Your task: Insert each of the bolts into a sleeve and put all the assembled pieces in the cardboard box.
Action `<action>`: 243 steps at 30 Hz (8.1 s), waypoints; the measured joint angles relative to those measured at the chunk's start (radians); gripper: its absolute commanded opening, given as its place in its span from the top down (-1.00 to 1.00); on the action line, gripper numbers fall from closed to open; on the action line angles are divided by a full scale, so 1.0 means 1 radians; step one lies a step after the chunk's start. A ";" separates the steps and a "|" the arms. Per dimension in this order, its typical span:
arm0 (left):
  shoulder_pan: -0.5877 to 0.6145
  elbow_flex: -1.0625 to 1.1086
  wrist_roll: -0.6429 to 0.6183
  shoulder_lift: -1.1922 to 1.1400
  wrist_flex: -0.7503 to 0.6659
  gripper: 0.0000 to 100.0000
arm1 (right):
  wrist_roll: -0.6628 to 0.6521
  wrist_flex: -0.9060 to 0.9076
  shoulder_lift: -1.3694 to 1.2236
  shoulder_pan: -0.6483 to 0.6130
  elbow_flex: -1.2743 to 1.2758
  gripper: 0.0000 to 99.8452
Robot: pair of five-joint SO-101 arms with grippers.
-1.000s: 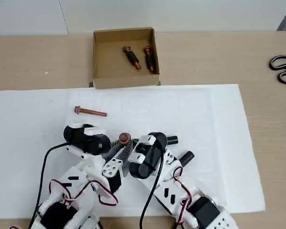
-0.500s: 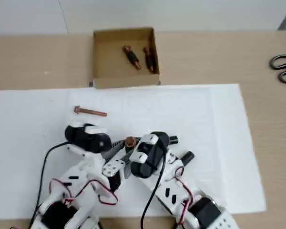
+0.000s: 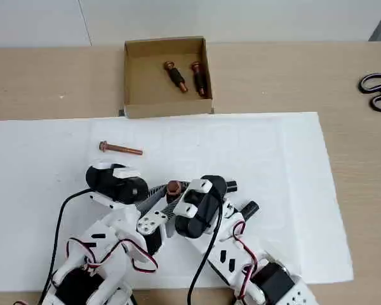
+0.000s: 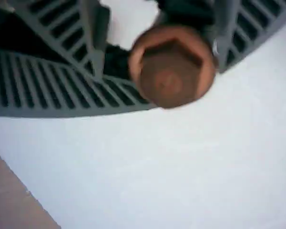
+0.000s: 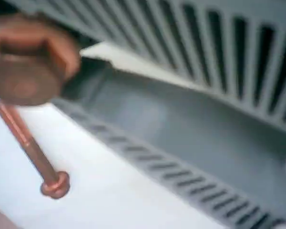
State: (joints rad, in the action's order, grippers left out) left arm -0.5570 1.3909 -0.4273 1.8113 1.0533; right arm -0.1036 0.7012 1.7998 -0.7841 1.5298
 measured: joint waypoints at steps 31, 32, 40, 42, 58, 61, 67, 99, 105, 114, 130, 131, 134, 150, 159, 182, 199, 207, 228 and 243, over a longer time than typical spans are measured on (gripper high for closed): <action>0.109 -0.130 0.037 -0.002 -0.127 0.98 | 0.000 -0.012 0.002 -0.003 0.009 1.00; 0.115 -0.130 0.037 -0.002 -0.129 0.99 | 0.000 -0.012 0.002 -0.003 0.009 1.00; 0.384 -0.117 0.037 -0.002 -0.129 0.99 | 0.000 -0.002 0.002 0.009 0.009 1.00; 0.454 -0.094 0.037 -0.002 -0.129 0.99 | 0.002 0.023 0.002 0.035 0.020 1.00; 0.629 -0.126 0.061 -0.262 -0.009 0.99 | 0.104 0.038 -0.106 0.334 -0.031 1.00; 0.629 -0.230 0.061 -0.448 -0.052 0.99 | 0.143 0.038 -0.250 0.387 -0.133 1.00; 0.629 -0.414 0.025 -0.812 -0.075 0.99 | 0.184 0.038 -0.617 0.428 -0.370 1.00; 0.603 -0.493 -0.031 -1.120 -0.081 0.99 | 0.080 0.123 -2.268 0.446 -1.993 0.99; 0.603 -0.493 -0.031 -1.120 -0.081 0.99 | 0.077 0.123 -2.377 0.446 -2.242 0.99; 0.603 -0.468 -0.031 -1.122 -0.081 0.99 | 0.046 0.054 -2.601 0.446 -2.406 0.99; 0.603 -0.466 -0.031 -1.122 -0.081 0.99 | 0.040 0.054 -2.766 0.446 -2.492 0.99; 0.603 -0.466 -0.031 -1.122 -0.081 0.99 | 0.040 0.066 -2.766 0.446 -2.495 0.99; 0.603 -0.466 -0.031 -1.122 -0.081 0.99 | 0.040 0.100 -2.768 0.446 -2.496 0.86; 0.603 -0.466 -0.031 -1.122 -0.081 0.99 | 0.040 0.138 -2.766 0.448 -2.656 0.56; 0.603 -0.466 -0.031 -1.122 -0.081 0.99 | 0.040 0.468 -2.766 0.446 -2.832 0.56; 0.603 -0.466 -0.031 -1.122 -0.081 0.99 | 0.075 1.031 -2.518 0.486 -2.803 0.56; 0.603 -0.466 -0.031 -1.122 -0.081 0.99 | -0.123 1.031 -2.007 0.480 -1.866 0.56; 0.603 -0.466 -0.031 -1.122 -0.081 0.99 | -0.446 1.031 -1.996 0.543 -1.706 0.56; 0.603 -0.466 -0.031 -1.122 -0.081 0.99 | -1.000 1.031 -1.996 0.525 -1.553 0.56; 0.603 -0.466 -0.031 -1.122 -0.081 0.99 | -1.131 0.988 -1.995 0.448 -1.521 0.56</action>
State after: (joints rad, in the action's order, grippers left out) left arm 0.0460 0.9244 -0.4580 0.6897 0.9720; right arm -1.2344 1.6893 -0.1949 -0.3360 0.0092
